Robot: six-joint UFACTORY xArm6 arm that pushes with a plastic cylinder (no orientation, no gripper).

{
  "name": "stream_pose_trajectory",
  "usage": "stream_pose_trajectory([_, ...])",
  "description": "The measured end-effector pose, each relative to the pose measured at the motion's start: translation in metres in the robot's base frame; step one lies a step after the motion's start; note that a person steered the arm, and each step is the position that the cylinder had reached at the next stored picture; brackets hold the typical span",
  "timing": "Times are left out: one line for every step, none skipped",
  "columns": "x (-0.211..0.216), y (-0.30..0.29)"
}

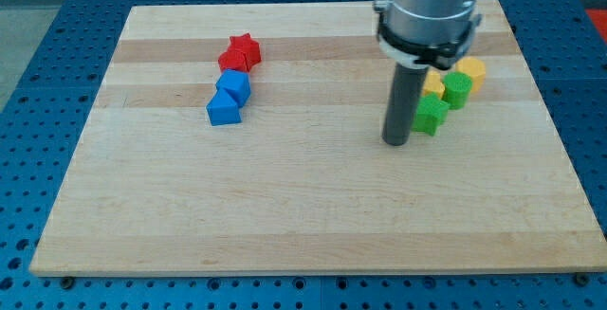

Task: Place the green star below the green circle

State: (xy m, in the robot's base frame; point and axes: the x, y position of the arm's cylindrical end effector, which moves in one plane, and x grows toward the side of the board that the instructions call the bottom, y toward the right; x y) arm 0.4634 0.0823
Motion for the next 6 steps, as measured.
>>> stream_pose_trajectory([-0.018,-0.003])
stream_pose_trajectory([-0.022,0.013])
stream_pose_trajectory([-0.022,0.032])
stream_pose_trajectory([-0.022,0.045])
stream_pose_trajectory([-0.022,0.056])
stream_pose_trajectory([-0.022,0.067])
